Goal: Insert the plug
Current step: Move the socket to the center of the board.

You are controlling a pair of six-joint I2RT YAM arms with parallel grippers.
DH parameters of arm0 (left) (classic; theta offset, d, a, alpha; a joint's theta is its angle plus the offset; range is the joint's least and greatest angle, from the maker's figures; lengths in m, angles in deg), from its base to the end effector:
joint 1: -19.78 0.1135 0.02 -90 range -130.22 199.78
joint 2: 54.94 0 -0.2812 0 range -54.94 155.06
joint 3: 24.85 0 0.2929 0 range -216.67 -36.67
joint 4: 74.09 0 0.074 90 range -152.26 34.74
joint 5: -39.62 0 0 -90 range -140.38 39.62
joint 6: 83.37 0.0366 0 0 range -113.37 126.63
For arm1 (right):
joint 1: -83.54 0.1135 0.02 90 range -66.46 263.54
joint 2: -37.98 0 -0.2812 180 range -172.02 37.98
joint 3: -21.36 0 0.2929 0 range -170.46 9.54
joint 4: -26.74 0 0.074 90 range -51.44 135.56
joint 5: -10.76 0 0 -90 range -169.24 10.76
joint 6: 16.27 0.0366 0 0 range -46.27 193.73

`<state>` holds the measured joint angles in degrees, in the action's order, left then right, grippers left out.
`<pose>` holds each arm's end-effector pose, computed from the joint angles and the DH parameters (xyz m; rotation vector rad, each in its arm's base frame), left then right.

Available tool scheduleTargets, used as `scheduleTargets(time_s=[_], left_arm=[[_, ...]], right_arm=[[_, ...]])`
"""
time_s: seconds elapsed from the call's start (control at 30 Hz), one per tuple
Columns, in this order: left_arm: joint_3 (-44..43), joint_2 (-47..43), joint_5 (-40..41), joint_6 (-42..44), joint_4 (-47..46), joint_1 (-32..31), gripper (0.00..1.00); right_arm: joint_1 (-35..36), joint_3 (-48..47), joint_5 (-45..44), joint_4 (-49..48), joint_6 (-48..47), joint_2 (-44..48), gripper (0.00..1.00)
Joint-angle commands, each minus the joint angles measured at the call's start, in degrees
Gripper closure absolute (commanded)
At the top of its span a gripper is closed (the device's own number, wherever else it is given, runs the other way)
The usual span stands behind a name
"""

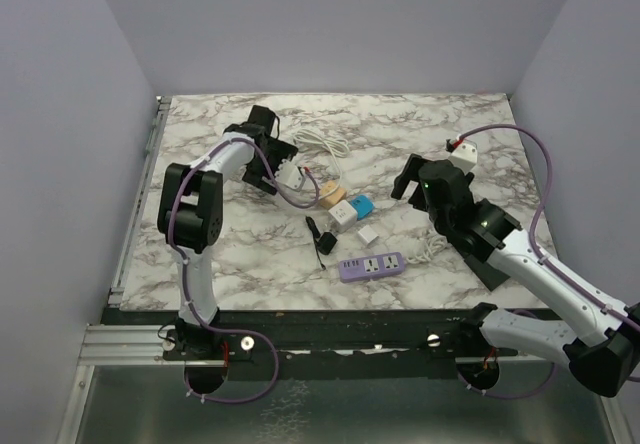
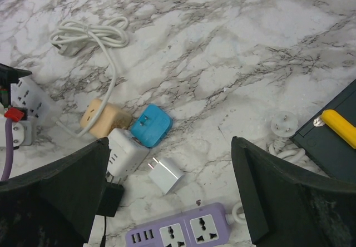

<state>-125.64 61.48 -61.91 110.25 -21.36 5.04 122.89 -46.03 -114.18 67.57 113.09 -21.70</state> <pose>0.4504 -0.1261 0.1843 2.3699 1.3526 0.1684 0.2108 0.1457 0.3387 0.3431 2.0121 0.2014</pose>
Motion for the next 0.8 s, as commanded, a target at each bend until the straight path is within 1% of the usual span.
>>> scheduleTargets(time_s=[0.0,0.07,0.17,0.3,0.33,0.4,0.43,0.53,0.63,0.7,0.77], left_arm=[[-4.64,3.66,0.51,2.05,3.46,-0.12,0.07],[-6.73,5.49,1.45,0.47,5.59,-0.30,0.15],[-8.33,7.13,2.45,-1.10,8.57,-0.37,0.30],[-5.15,5.77,2.31,-3.35,9.42,-0.39,0.50],[-4.08,5.11,2.07,-4.68,9.45,-0.38,0.55],[-2.27,3.93,1.72,-7.94,9.33,-0.25,0.73],[-1.42,3.25,1.16,-10.35,9.18,0.02,0.80],[-0.28,0.59,-2.20,-19.51,8.21,2.53,0.86],[3.35,-4.45,-4.95,-27.35,5.40,6.36,0.86],[6.73,-8.38,-5.43,-30.28,4.18,8.76,0.87],[11.68,-13.12,-4.55,-29.69,4.18,10.18,0.87]], right_arm=[[-0.19,-0.80,0.59,0.15,-0.67,1.90,0.04],[-0.27,-0.68,0.45,0.41,-0.59,2.25,0.04],[-0.25,-0.67,-0.01,0.60,-0.64,2.47,0.06],[-0.24,-0.69,-0.09,0.54,-1.26,1.72,0.07],[-0.24,-0.75,0.06,0.47,-1.36,1.41,0.07],[-0.29,-0.77,0.41,0.16,-1.74,0.84,0.07],[-0.26,-0.61,0.64,-0.06,-1.93,0.54,0.07],[-0.25,-0.05,1.53,-0.80,-2.75,-0.70,0.07],[-0.24,0.75,3.32,-1.81,-3.12,-2.32,0.07],[-0.26,1.36,5.01,-2.91,-3.14,-3.48,0.06],[-0.26,1.71,6.59,-3.92,-3.14,-4.83,0.06]])
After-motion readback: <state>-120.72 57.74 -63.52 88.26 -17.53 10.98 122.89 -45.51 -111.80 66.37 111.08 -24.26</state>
